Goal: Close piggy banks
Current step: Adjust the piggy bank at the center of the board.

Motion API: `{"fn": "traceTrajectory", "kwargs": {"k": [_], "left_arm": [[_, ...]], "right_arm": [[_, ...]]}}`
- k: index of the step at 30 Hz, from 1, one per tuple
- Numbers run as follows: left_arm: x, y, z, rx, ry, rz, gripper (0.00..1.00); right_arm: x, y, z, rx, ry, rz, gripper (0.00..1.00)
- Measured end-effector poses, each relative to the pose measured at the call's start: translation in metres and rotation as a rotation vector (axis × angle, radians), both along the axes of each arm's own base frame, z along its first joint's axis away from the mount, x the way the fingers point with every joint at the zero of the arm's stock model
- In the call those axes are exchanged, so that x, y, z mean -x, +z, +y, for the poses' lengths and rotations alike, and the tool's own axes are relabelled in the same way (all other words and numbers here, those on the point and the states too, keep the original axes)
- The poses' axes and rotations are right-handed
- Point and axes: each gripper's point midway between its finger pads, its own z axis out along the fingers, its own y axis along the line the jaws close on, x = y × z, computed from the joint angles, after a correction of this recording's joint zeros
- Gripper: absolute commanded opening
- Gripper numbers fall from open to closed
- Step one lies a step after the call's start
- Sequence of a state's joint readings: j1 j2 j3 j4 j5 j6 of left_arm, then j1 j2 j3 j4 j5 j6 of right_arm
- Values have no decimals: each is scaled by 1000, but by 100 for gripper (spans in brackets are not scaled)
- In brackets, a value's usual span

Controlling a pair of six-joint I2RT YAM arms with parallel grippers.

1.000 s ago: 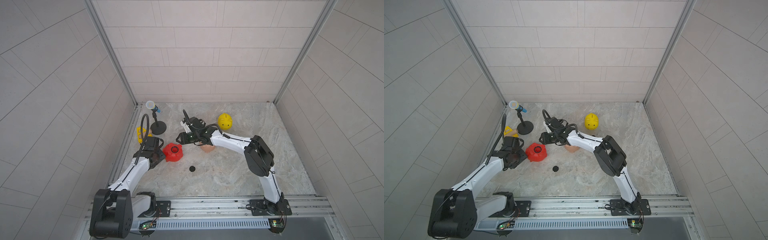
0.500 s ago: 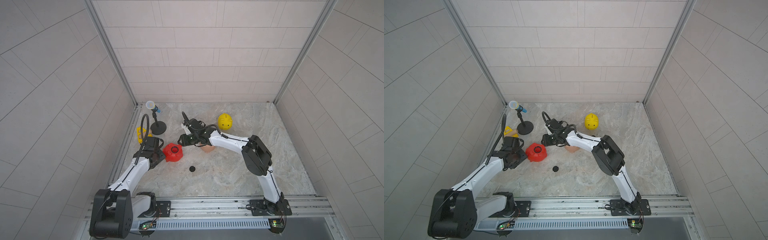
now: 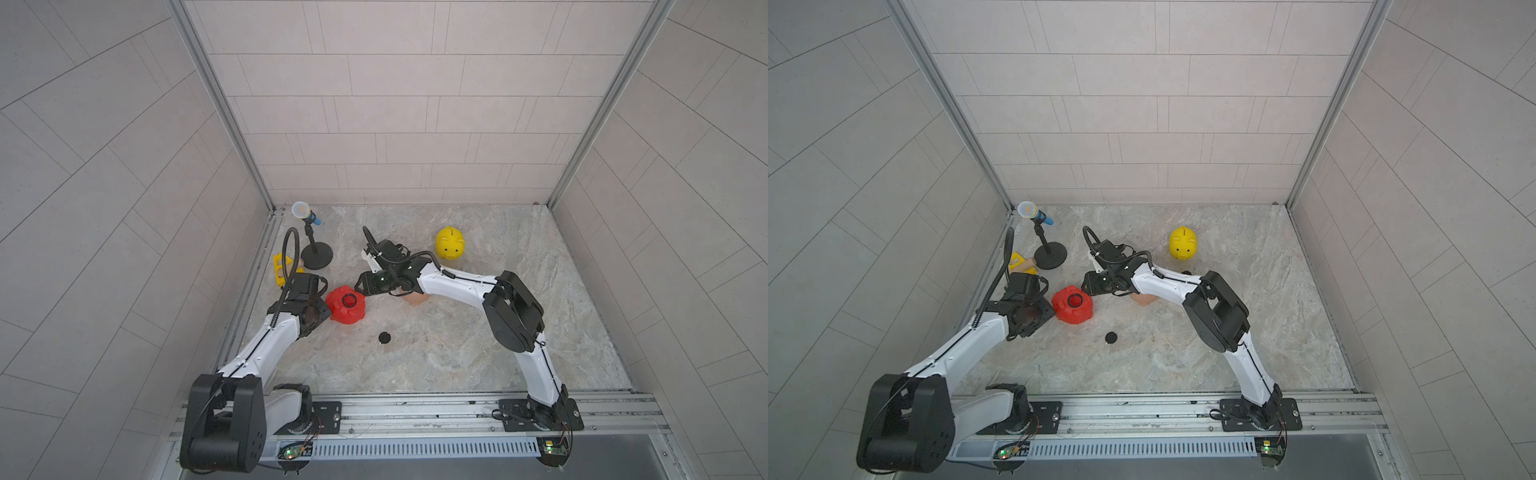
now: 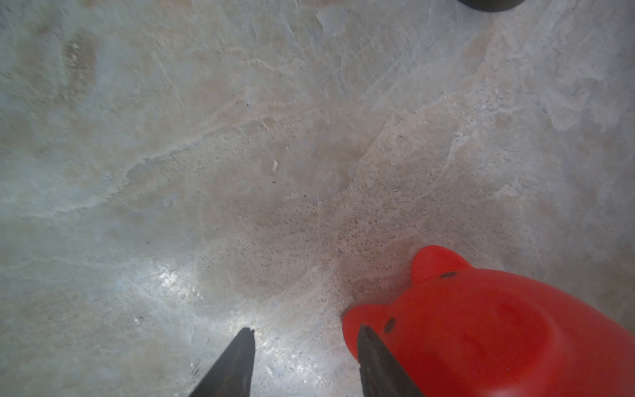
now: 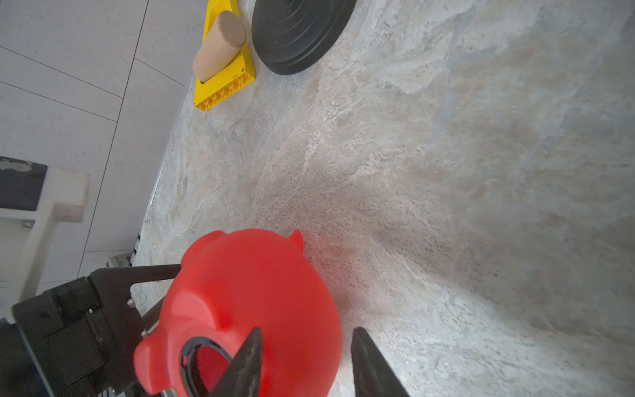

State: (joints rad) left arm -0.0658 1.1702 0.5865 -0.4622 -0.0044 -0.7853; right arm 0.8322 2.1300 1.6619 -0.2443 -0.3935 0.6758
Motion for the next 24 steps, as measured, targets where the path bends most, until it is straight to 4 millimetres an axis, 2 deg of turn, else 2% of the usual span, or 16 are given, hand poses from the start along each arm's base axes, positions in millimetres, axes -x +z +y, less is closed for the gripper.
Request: {"fn": "traceTrajectory", "kwargs": {"k": [13,24], "left_arm": [[0,-12,2,-11,4,48,54],[-14,-8,4,-24,7,36,54]], "right_arm": [[7,-2,-7,13,10,4,43],[19,-5,-16,32,17,19,44]]}}
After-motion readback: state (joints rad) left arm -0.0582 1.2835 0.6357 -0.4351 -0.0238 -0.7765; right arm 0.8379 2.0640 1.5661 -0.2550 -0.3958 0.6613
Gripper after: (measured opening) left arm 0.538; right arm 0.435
